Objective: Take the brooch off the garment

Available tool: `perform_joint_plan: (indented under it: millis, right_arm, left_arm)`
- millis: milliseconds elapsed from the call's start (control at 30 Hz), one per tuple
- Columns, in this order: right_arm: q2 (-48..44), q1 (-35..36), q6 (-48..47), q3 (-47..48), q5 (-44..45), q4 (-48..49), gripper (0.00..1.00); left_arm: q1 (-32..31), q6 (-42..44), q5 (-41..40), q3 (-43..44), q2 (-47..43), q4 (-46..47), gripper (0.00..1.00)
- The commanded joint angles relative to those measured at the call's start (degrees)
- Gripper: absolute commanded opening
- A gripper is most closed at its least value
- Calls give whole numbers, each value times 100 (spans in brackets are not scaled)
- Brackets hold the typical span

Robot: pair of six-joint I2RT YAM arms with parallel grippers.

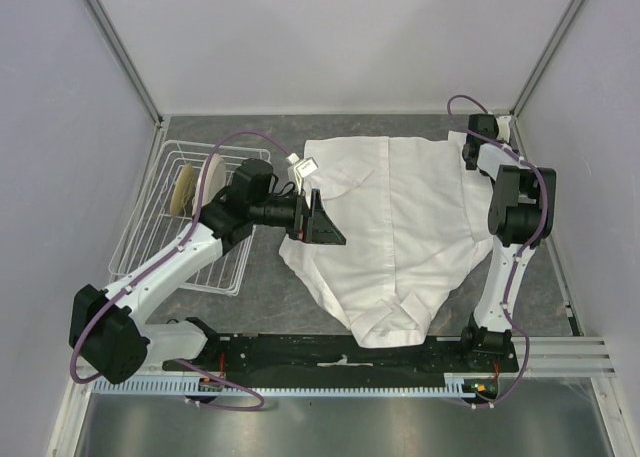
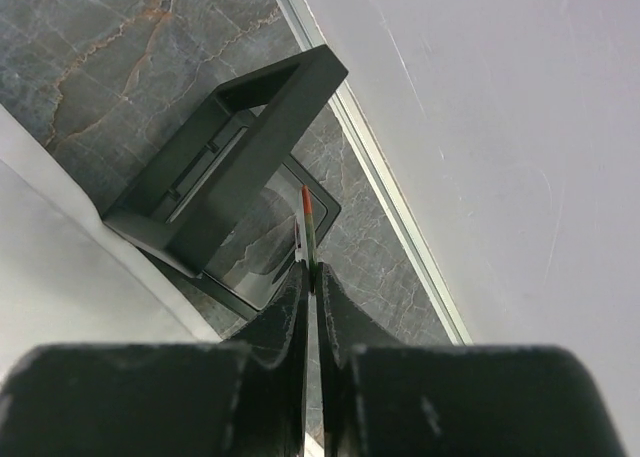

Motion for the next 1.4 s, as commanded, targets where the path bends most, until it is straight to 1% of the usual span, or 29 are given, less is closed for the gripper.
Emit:
perform_joint_plan:
  millis: [0,500,833,933,1033,1167,1367]
  right_arm:
    - [74,-13,-128,265,116,160,9]
    - [250,-13,-155,397,248,257,11]
    - [382,-13,-181,485,318,266,18]
    - [400,-13,-164,503,336,248,20]
    - [330,4,-129,468,266,213,26]
    - [207,92,-111,459,151,152,36]
    - [-39,347,-50,433,151,-59,44]
  left_arm:
    - [-21,218,235,59,17,181,92]
    - [-21,192,270,33,26,225,92]
    - [-21,201,296,15,34,242,92]
    - [-21,201,305,15,43,242,92]
    - [-21,201,314,15,52,260,92]
    - [-21,192,331,7,43,277,92]
    - [-4,192,314,-20,43,304,92]
